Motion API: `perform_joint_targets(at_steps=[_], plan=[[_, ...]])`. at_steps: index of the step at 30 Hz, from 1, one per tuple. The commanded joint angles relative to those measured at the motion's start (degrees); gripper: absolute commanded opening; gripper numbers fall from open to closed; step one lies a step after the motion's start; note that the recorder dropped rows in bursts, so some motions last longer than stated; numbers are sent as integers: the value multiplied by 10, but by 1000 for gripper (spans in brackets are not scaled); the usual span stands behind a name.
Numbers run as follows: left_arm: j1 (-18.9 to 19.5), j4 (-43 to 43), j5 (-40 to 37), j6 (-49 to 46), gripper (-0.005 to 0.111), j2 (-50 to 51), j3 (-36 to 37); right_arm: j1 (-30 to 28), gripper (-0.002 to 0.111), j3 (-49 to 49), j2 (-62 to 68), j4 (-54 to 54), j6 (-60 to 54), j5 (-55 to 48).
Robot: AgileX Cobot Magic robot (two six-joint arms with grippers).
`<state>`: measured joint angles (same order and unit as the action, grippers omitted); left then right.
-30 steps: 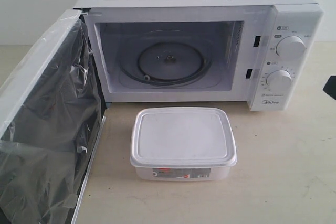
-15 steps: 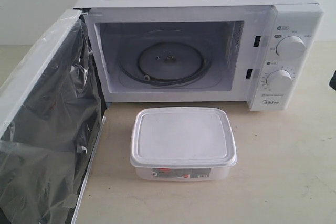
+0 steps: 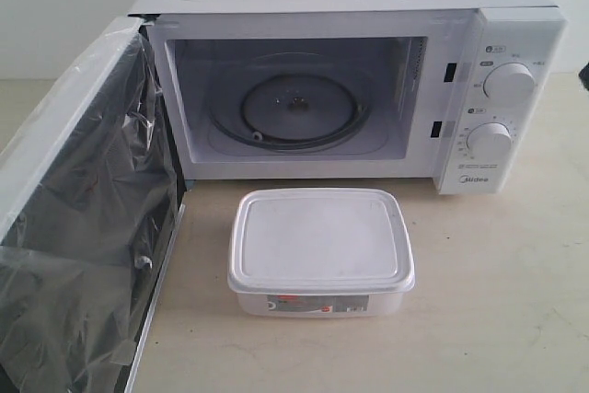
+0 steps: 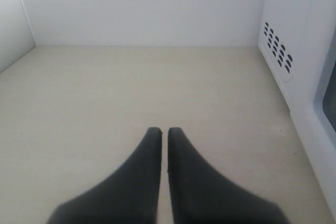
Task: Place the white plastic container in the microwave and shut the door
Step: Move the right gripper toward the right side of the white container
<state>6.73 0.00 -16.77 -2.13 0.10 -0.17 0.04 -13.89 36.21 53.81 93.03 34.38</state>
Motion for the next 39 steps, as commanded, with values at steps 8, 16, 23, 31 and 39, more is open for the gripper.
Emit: perform_joint_targets(at_steps=[8,16,23,31,39], plan=[[1,-5,2,4,4,-1,2,-1,0,106,13,-176,-168,56],[1,-5,2,4,4,-1,2,-1,0,112,134,-185,-124,167],[1,-5,2,4,4,-1,2,-1,0,112,354,-128,-144,356],[1,-5,2,4,4,-1,2,0,0,111,410,-143,-165,356],[1,-5,2,4,4,-1,2,182,0,92,410,-325,-228,348]])
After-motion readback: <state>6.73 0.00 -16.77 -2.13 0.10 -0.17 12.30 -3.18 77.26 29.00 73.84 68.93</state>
